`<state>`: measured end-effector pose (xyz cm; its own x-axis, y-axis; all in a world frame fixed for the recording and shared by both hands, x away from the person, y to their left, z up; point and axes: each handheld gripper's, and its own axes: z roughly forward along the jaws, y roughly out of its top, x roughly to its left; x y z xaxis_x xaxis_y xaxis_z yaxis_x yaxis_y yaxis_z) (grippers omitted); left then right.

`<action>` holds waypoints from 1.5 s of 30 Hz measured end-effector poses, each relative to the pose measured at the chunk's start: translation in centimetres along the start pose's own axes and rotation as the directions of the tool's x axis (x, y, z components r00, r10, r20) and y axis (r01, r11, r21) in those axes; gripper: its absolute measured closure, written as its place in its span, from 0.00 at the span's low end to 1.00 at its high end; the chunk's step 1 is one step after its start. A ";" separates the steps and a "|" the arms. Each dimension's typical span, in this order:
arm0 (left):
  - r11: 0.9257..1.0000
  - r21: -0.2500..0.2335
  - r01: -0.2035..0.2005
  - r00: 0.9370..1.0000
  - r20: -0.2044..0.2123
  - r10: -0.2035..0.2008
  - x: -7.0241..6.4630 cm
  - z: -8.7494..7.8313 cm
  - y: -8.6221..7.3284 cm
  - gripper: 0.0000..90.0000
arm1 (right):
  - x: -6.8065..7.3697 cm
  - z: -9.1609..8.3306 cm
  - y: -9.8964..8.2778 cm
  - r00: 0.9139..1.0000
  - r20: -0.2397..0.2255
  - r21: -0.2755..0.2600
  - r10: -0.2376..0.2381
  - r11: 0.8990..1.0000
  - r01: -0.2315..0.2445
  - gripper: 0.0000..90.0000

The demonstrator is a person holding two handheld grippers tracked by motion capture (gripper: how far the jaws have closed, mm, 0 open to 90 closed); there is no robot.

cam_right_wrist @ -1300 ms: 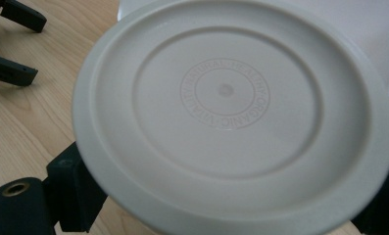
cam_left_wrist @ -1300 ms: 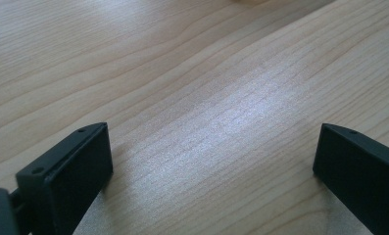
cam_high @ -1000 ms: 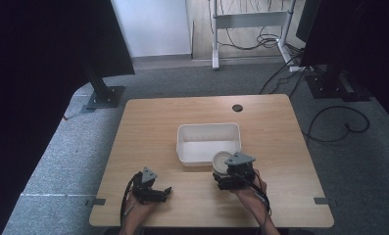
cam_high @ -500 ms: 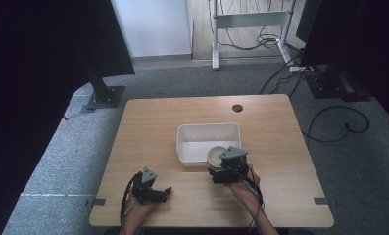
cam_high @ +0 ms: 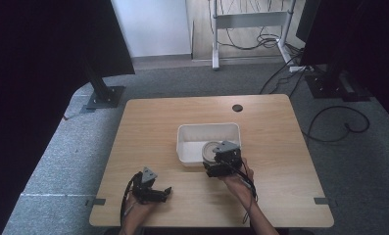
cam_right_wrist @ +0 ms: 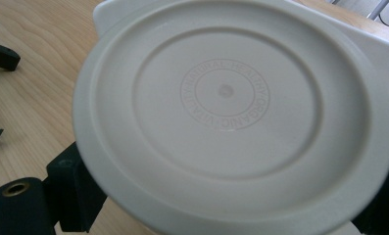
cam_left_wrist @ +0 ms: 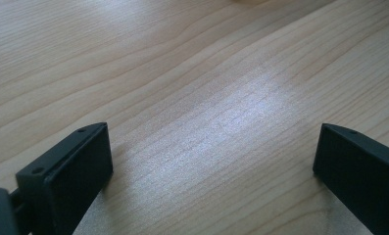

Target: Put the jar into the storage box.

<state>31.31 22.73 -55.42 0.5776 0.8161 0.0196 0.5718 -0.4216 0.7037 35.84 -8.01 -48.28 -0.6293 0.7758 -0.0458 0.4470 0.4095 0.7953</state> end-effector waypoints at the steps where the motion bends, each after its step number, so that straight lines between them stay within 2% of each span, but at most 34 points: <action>1: 1.000 0.000 0.000 1.000 0.000 0.000 0.0 0.0 0.0 0.01 | 0.0 0.0 0.0 1.000 0.000 0.000 0.000 1.000 0.000 0.10; 9: 1.000 0.000 -0.001 1.000 0.000 0.001 0.0 0.0 0.0 0.01 | 0.3 1.1 0.8 1.000 -0.012 -0.005 0.003 1.000 -0.003 0.10; 34: 1.000 0.000 0.001 1.000 0.000 -0.001 0.0 0.0 0.0 0.01 | 0.8 4.2 2.9 1.000 -0.008 -0.023 -0.005 1.000 0.005 0.10; 45: 1.000 0.000 0.000 1.000 -0.001 0.000 0.0 0.0 0.0 0.01 | 0.9 6.1 2.8 1.000 0.010 -0.002 -0.010 1.000 0.010 0.10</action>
<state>31.31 22.73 -55.42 0.5773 0.8163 0.0201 0.5719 -0.4218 0.7036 40.45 -3.22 -49.80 -0.6278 0.7761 -0.0598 0.4390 0.4165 0.7961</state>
